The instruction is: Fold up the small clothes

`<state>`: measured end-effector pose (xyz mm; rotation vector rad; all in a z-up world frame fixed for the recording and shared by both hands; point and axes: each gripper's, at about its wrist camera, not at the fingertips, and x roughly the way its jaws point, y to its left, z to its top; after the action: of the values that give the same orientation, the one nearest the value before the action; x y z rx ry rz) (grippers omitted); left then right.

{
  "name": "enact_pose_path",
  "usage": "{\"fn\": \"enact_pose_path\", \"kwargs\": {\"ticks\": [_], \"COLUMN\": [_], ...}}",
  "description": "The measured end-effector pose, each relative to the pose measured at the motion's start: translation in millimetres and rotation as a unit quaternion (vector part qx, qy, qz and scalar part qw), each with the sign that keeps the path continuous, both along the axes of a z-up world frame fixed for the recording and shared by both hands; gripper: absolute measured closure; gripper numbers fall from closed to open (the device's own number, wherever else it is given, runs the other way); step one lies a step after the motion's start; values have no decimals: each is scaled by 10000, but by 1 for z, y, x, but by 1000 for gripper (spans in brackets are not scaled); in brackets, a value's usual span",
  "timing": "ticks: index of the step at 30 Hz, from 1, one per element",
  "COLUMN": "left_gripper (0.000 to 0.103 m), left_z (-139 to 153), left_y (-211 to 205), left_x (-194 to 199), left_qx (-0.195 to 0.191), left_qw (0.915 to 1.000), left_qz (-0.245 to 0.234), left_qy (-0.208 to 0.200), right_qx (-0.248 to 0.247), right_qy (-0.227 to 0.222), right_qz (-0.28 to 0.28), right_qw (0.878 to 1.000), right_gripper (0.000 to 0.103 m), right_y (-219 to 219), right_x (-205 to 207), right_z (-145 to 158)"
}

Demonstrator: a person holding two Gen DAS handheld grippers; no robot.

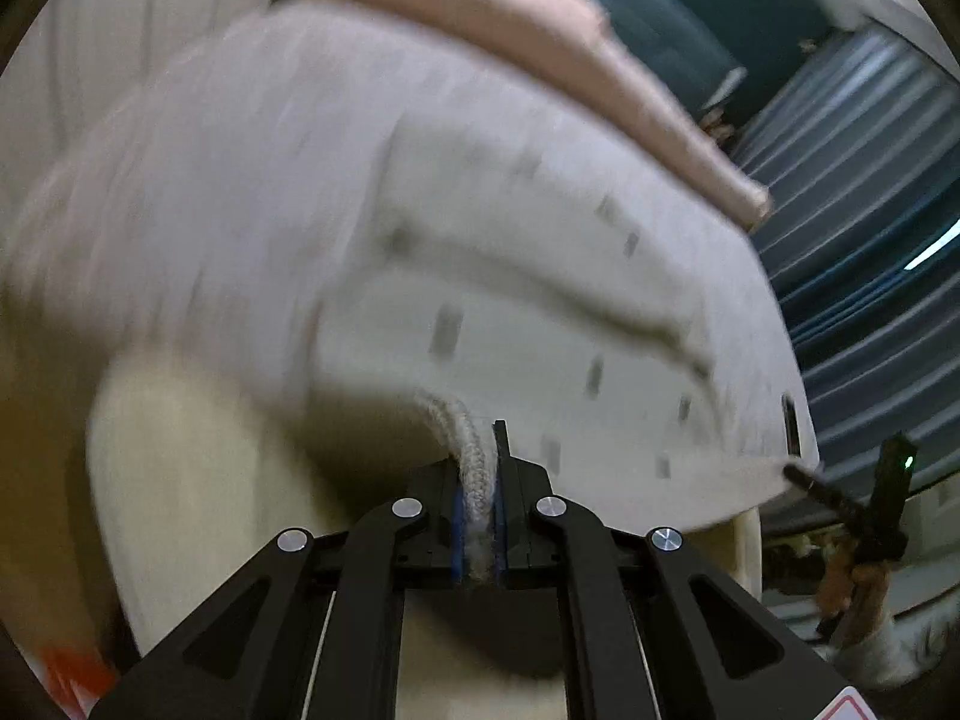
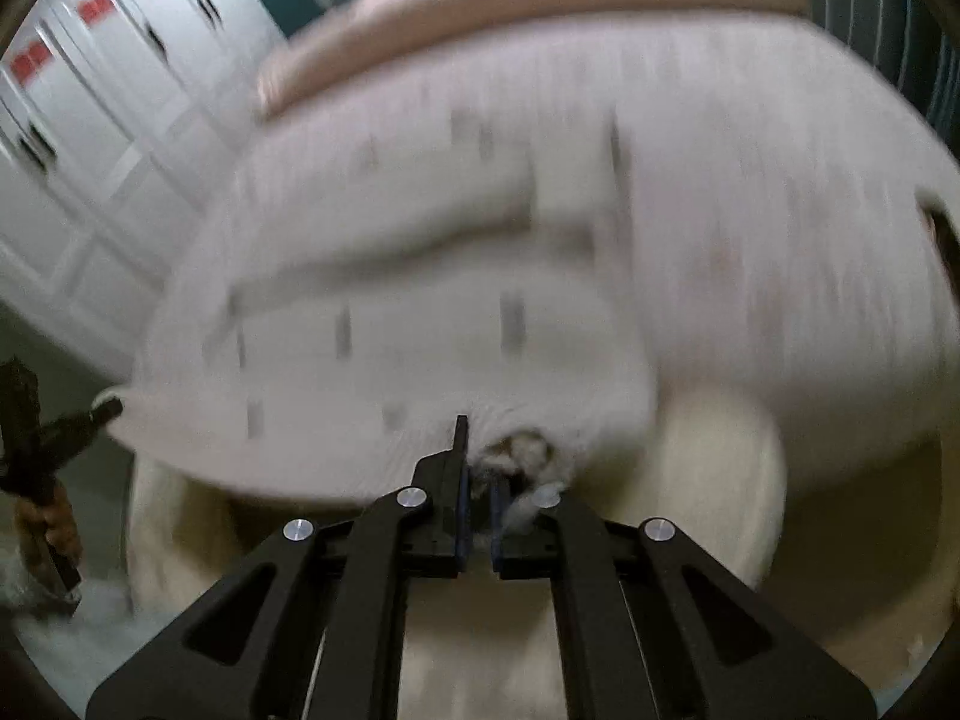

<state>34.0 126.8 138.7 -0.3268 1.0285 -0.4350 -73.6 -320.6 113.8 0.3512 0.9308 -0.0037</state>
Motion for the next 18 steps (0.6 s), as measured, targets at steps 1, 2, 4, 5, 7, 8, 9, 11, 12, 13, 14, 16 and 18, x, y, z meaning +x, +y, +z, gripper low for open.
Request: {"fn": "enact_pose_path", "kwargs": {"ticks": [1,2,4,5,7,8,9,11,12,13,14,16,18], "left_gripper": [98,98,97,93,84,75,74,66,46,37,28,28,28], "left_z": [10,27,48,53,53,49,47,44,42,36,27,-1,-35], "left_y": [-6,-18,-40,-50,-64,-67,-66,-56,-50,-47,-44,-38,-34], "left_x": [20,54,112,143,185,201,213,214,207,199,188,166,151], "left_qx": [36,141,279,257,93,78,37,-104,-158,-134,-22,281,482], "left_qw": [9997,9978,9928,9909,9921,9923,9908,9863,9856,9856,9856,9885,9909], "left_qz": [1,28,170,305,444,678,1015,1366,1401,1414,1429,1296,1200], "left_qy": [-242,-642,-1153,-1285,-1167,-1029,-900,-924,-935,-922,-902,-729,-371], "right_qx": [-121,-153,-248,-232,-67,19,233,591,880,987,981,675,561], "right_qy": [-335,-580,-1128,-1318,-1420,-1530,-1813,-2096,-2189,-2156,-2062,-1637,-1142], "right_qz": [-124,-183,-498,-605,-1234,-1613,-2017,-2269,-2218,-2129,-2041,-1901,-1833], "right_qw": [9993,9980,9921,9892,9821,9750,9622,9493,9461,9478,9519,9657,9748], "right_gripper": [99,99,97,97,76,70,57,45,41,40,40,38,38], "right_y": [-6,-13,-28,-34,-52,-61,-69,-70,-70,-71,-70,-64,-56], "right_x": [23,50,109,134,178,186,183,167,153,143,132,106,89], "right_z": [12,21,37,40,41,42,45,44,37,30,20,-13,-49]}}
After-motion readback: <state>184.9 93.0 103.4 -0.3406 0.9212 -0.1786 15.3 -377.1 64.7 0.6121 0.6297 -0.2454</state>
